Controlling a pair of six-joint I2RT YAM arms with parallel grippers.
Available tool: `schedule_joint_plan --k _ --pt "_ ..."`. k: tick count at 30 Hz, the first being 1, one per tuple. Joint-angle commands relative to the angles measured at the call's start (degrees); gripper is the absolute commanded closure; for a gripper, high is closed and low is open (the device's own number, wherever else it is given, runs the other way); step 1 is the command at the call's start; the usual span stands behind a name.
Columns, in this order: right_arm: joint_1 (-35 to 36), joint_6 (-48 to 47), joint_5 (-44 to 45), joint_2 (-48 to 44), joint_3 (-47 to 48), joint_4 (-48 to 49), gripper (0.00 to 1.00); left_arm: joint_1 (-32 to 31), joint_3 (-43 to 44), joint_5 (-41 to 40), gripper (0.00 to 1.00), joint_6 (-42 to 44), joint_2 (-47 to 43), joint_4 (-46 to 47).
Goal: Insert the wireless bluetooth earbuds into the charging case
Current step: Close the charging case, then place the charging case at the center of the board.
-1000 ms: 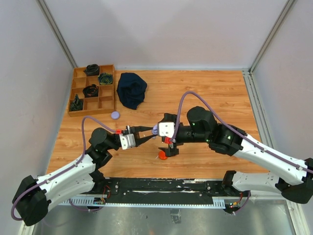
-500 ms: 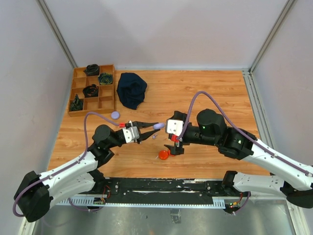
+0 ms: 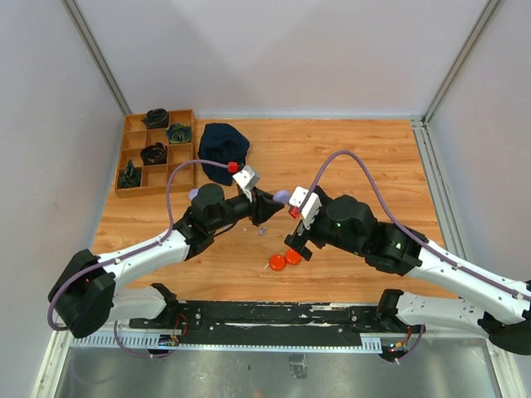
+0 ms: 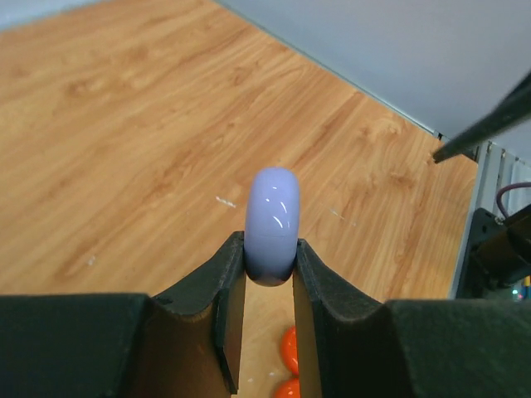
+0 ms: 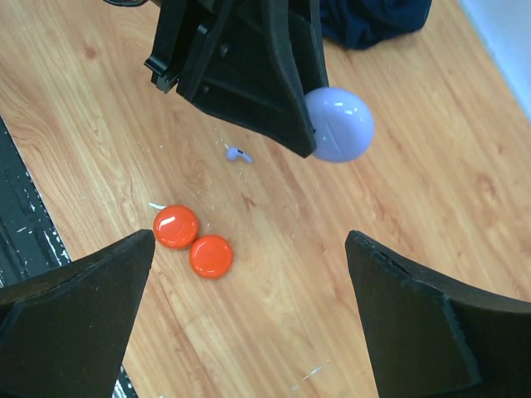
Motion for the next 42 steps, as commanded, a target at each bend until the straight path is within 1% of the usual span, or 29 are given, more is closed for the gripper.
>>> schedule_joint_plan --k 1,8,15,26,29,34,42 --pt "-1.31 8.22 5.6 -2.21 -3.1 1.08 0.01 0.41 2.7 -4.77 0.97 -13.87 3.43 -6.08" --pt "-1.48 12.83 11.67 -4.99 -7.62 1.69 0.0 0.41 3.68 -4.15 0.88 -26.1 10.55 -8.72" --pt "-1.66 15.51 11.91 -7.21 -11.78 4.0 0.01 -0.51 5.4 1.47 0.83 -34.46 20.65 -8.82" --pt "-1.74 15.82 12.87 -8.23 -13.63 4.34 0.01 -6.05 12.15 2.74 0.76 -37.18 33.81 -10.26" --pt "-1.74 15.74 13.33 -9.0 -13.95 4.3 0.01 -7.46 15.07 3.06 0.73 -36.38 36.76 -13.16" --pt "-1.99 15.73 13.52 -9.52 -14.6 4.15 0.01 -9.94 19.99 0.87 0.66 -32.7 39.71 -21.0" --pt "-2.25 15.76 14.08 -10.03 -14.84 4.08 0.01 -12.0 24.02 0.01 0.55 -28.63 40.43 -29.12"
